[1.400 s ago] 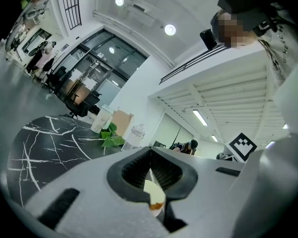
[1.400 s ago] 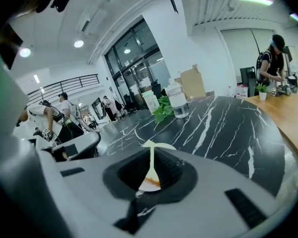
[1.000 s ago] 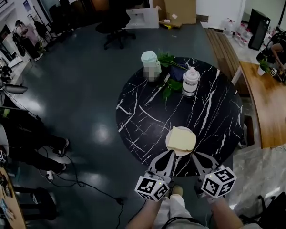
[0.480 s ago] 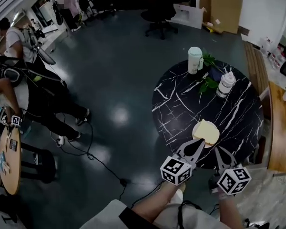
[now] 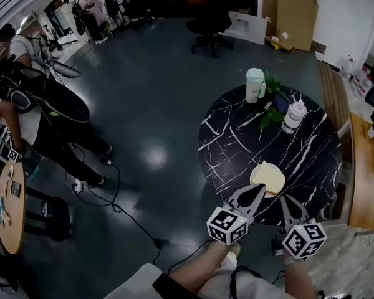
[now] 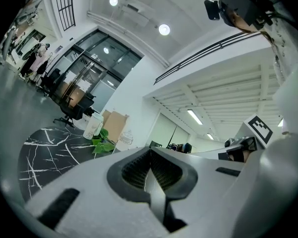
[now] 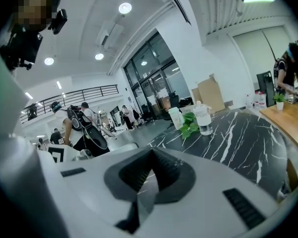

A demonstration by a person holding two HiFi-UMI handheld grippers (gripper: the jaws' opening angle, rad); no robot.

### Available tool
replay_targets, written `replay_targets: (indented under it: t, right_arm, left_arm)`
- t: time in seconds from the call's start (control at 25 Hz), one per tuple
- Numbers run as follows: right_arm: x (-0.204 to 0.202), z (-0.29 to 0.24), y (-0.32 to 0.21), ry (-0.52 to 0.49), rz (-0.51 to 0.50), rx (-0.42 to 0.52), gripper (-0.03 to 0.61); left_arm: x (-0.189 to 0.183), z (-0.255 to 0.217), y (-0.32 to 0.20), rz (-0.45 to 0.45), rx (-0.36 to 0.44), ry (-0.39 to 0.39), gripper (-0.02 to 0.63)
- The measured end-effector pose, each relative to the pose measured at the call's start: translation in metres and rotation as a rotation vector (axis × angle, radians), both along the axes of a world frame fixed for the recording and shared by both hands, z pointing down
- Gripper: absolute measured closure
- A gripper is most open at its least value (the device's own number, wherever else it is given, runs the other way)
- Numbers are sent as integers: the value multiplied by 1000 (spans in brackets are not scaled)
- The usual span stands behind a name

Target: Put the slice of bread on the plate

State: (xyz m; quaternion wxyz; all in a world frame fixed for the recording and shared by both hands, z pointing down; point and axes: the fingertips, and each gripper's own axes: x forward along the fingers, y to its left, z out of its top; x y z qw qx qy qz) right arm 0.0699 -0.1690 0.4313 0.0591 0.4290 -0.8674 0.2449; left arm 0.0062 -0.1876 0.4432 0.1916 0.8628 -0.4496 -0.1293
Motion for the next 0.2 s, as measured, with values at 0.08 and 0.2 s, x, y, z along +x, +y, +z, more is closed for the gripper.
replay_targets:
  t: [0.08, 0.2]
  right_arm:
    - [2, 0, -1, -2, 8, 3, 571]
    - [5, -1, -3, -7, 19, 8, 571]
  left_arm:
    - [1, 1, -1, 6, 1, -5, 609]
    - [3, 0, -2, 13, 4, -11, 609]
